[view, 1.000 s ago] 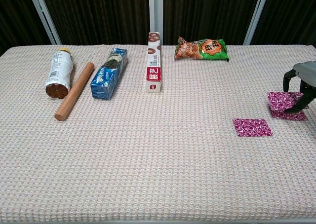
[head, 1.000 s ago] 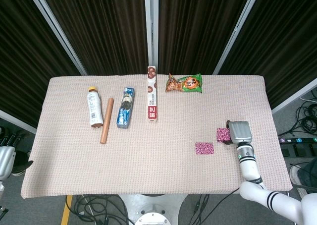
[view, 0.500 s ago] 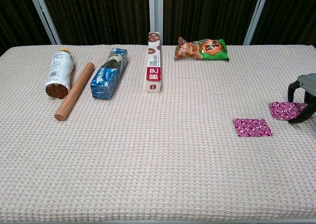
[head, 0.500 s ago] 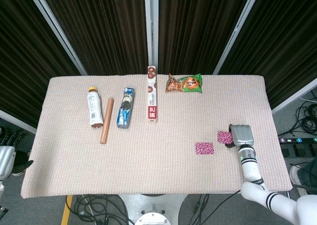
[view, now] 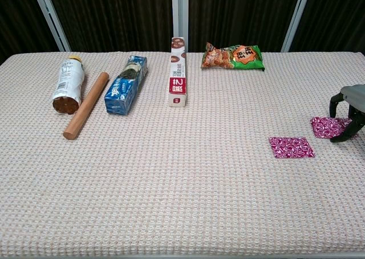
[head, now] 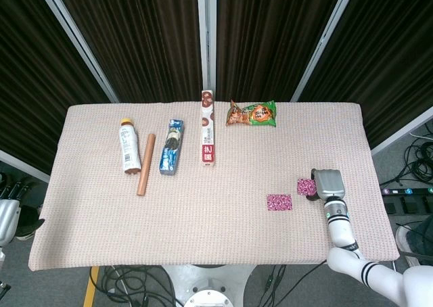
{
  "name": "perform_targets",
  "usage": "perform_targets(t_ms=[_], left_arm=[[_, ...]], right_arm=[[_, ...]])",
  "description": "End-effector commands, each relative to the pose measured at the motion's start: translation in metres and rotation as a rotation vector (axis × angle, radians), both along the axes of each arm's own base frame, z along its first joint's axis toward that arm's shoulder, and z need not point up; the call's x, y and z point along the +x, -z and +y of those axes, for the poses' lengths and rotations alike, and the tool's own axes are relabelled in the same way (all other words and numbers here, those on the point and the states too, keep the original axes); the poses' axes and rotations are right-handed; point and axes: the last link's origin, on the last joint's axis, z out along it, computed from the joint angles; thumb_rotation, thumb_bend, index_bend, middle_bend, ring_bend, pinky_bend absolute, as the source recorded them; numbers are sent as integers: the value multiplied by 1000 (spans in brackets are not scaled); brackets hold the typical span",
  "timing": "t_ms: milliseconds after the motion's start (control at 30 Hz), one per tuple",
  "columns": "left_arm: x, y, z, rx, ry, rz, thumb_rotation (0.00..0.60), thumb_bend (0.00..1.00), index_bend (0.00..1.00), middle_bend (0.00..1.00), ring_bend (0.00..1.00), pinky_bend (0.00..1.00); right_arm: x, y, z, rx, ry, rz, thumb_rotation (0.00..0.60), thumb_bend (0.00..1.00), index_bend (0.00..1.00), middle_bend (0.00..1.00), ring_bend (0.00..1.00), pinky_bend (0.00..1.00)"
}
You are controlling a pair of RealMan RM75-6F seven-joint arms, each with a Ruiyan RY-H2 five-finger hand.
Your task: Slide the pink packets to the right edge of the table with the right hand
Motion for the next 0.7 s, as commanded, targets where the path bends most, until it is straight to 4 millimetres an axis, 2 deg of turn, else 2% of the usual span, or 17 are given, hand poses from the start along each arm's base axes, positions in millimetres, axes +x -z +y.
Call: perform_targets(t_ms=[33, 100, 167, 333, 533, 700], left_arm=[[0, 0, 0, 0, 0, 0, 600, 25, 278, 277, 199, 259], [0, 0, 0, -1, -1, 0, 600, 25, 279, 277, 200, 259], [0, 1, 0, -2, -1, 0, 600, 25, 279, 277, 200, 259], [0, 0, 0, -1, 2, -1, 600, 25, 279, 277, 200, 259], [2, -1, 0, 3, 7, -4, 600, 25, 279, 277, 200, 259], [4, -3, -2, 7, 7, -12, 600, 25, 278, 277, 199, 260]], right_arm=[[0, 1, 0, 4, 2, 2, 480, 0, 411, 1000, 1000, 1000], [-1, 1, 0, 6, 2, 7, 462, 0, 401, 1000, 1000, 1000], [0, 1, 0, 5, 1, 5, 408, 0, 387, 1000, 1000, 1000], [2, -3, -2, -4, -5, 3, 332, 0, 355, 1000, 1000, 1000], [9, -7, -2, -8, -23, -10, 326, 0, 353, 1000, 1000, 1000], [28, -8, 4, 6, -92, -34, 316, 0, 353, 1000, 1000, 1000]])
